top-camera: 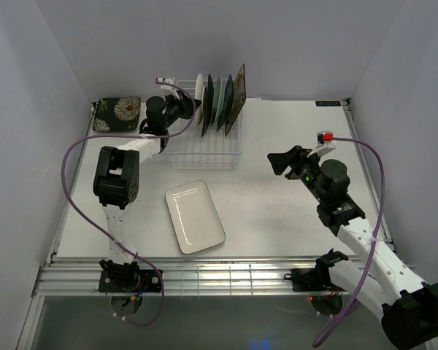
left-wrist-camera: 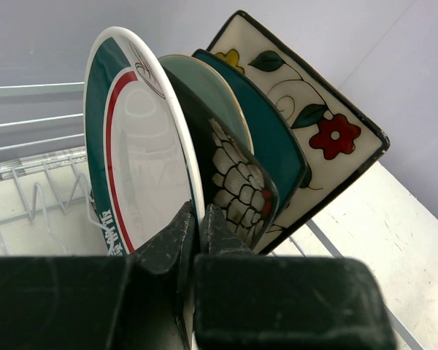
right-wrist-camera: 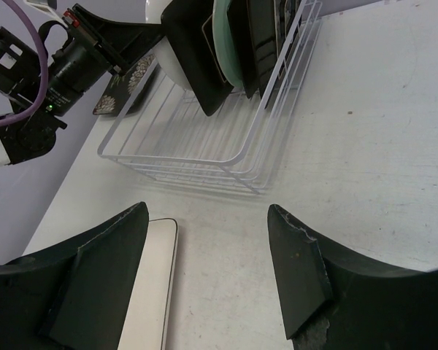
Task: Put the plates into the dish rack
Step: Insert the plate into the dish rack.
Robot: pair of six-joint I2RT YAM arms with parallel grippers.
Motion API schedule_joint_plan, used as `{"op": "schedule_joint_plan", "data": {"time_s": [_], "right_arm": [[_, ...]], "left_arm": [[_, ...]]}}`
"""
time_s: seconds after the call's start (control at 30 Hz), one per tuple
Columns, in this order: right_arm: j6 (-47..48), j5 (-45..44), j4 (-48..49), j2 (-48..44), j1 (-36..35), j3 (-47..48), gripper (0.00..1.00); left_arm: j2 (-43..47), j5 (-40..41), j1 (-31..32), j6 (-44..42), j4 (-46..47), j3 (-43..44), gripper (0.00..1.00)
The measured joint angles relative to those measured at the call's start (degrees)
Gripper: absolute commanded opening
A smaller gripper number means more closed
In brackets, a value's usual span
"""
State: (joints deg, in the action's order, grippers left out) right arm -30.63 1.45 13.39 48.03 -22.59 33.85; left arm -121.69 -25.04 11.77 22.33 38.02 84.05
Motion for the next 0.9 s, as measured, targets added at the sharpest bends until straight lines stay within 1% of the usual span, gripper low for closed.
{"op": "schedule_joint_plan", "data": {"time_s": [0.5,0.63,0.73,0.77,0.83,0.87,0.9], "right_arm": [[0.0,0.0,0.0,-0.9,0.0,-1.0,0.72],[0.0,0.0,0.0,-1.1,0.0,-1.0,0.72],[0.0,0.0,0.0,-1.6,0.0,-1.0,0.72],[0.0,0.0,0.0,-1.7,0.0,-1.0,0.72],[0.0,0.0,0.0,-1.8,0.0,-1.0,0.72],[0.0,0.0,0.0,-1.8,0.0,-1.0,0.72],[0.0,0.0,0.0,-1.8,0.0,-1.0,0.72]], "left_arm": [[-0.9,3.6,2.3,-4.9,-2.2,0.1,0.00],[-1.4,4.6,2.7,-6.0,-3.2,0.1,0.13],[-1.8,5.2,3.0,-6.8,-3.2,0.5,0.19],[-1.8,5.4,3.0,-7.0,-3.3,0.5,0.25],[-1.8,5.6,3.0,-7.3,-3.5,0.8,0.34],[-1.8,5.5,3.1,-7.4,-3.5,0.9,0.46],[-1.8,5.5,3.1,-7.7,-3.4,1.1,0.50]]}}
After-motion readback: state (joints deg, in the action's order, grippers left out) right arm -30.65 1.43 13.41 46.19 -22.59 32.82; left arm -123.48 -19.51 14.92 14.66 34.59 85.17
